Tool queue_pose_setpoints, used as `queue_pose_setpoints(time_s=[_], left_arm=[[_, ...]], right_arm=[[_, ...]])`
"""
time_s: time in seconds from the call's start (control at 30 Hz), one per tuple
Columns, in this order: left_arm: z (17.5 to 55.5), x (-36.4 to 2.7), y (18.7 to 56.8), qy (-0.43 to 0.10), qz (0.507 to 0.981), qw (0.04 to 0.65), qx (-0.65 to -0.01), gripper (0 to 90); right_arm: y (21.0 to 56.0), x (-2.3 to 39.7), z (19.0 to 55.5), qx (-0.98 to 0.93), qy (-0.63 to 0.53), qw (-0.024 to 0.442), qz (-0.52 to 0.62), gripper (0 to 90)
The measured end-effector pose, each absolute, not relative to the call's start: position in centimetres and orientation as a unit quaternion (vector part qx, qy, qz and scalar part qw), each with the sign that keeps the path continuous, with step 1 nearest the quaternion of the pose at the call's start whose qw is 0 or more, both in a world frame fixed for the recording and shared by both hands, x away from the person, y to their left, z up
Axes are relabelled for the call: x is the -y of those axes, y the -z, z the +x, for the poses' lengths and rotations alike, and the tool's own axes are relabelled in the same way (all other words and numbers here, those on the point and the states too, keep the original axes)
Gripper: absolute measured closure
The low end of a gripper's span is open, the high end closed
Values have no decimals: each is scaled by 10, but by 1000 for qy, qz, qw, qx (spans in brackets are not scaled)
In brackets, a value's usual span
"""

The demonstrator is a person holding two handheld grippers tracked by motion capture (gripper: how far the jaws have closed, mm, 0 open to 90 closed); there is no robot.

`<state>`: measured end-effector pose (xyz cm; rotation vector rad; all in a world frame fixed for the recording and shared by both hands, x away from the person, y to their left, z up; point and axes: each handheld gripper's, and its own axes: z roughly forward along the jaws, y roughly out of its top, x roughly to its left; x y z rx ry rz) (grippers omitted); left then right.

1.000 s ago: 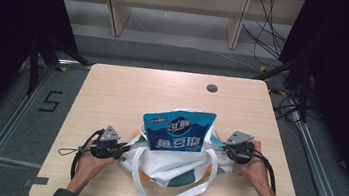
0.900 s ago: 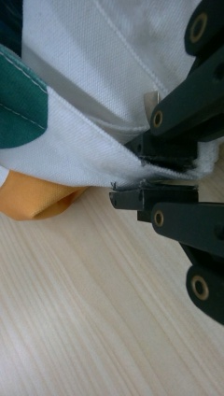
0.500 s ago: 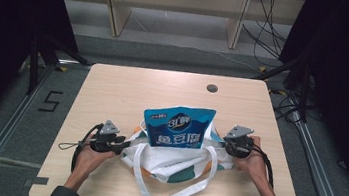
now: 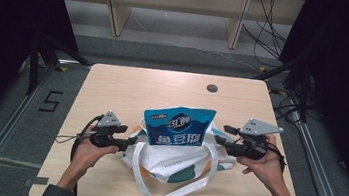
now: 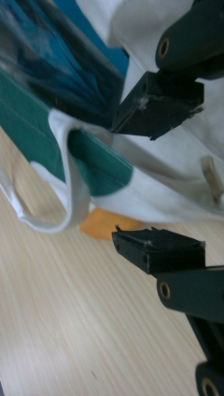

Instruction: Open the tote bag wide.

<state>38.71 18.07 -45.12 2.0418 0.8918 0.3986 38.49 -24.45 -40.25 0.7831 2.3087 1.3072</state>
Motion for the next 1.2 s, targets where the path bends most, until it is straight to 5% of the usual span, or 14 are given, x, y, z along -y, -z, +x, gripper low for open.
queue_pose_setpoints(time_s=[0.37,0.53,0.73,0.9,1.07,1.2], left_arm=[[410,-159,459,-134,837,412,-334,521],[415,-157,459,-152,829,422,-335,727],[429,-161,455,-166,815,424,-359,843],[454,-164,476,-147,814,391,-402,857],[475,-163,511,-103,796,389,-452,833],[469,-162,500,-131,810,364,-440,771]], right_arm=[[428,197,379,-875,-413,127,219,465],[432,206,371,-893,-380,132,200,717],[430,207,344,-918,-341,143,143,789],[462,199,338,-931,-310,107,158,802],[495,186,340,-944,-274,123,136,808],[494,189,341,-941,-283,113,145,792]])
